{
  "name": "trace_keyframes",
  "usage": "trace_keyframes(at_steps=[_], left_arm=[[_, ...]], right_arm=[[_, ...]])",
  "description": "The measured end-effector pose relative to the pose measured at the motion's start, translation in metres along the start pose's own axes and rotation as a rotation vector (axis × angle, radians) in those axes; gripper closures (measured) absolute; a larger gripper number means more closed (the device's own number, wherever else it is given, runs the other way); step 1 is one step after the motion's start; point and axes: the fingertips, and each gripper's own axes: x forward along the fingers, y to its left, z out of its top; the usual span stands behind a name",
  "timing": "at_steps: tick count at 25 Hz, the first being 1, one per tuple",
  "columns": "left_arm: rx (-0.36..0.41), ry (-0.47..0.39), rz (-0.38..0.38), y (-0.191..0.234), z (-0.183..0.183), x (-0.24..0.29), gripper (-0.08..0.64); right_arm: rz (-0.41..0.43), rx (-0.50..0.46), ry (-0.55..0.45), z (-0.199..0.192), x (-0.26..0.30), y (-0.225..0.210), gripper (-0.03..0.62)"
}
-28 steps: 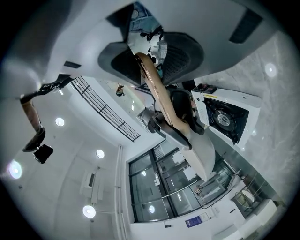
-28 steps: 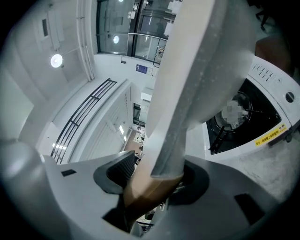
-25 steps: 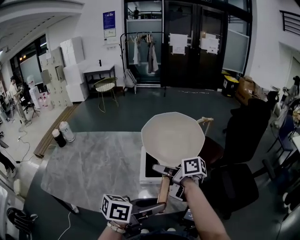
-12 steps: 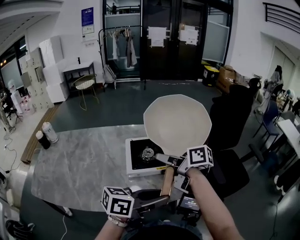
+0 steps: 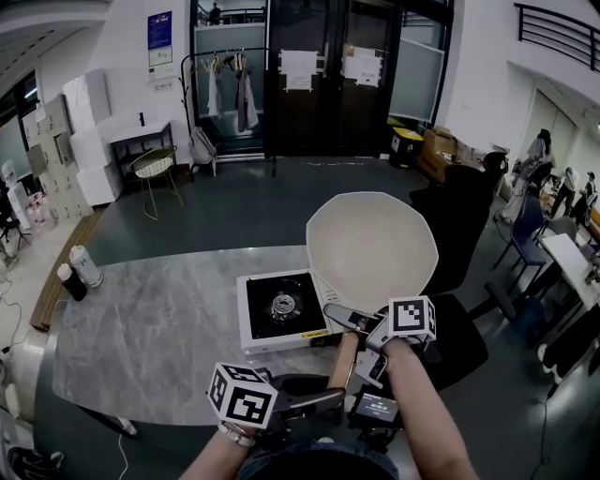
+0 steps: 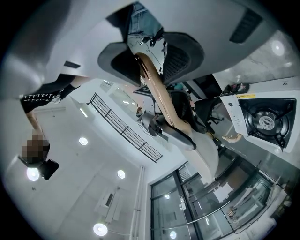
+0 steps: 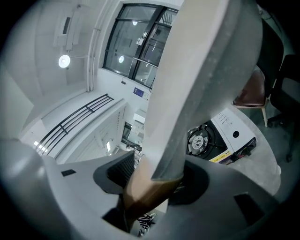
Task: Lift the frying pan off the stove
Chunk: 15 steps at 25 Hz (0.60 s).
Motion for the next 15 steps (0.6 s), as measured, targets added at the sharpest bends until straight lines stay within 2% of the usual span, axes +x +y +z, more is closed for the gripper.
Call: trace_keyframes(at_steps=[15], left_arm=[[-0.001, 0.055, -0.026, 0.01, 0.003, 0.008, 0.399]], right_arm=[[-0.016, 0.045, -0.046, 0.009, -0.007, -0.015, 0.371]])
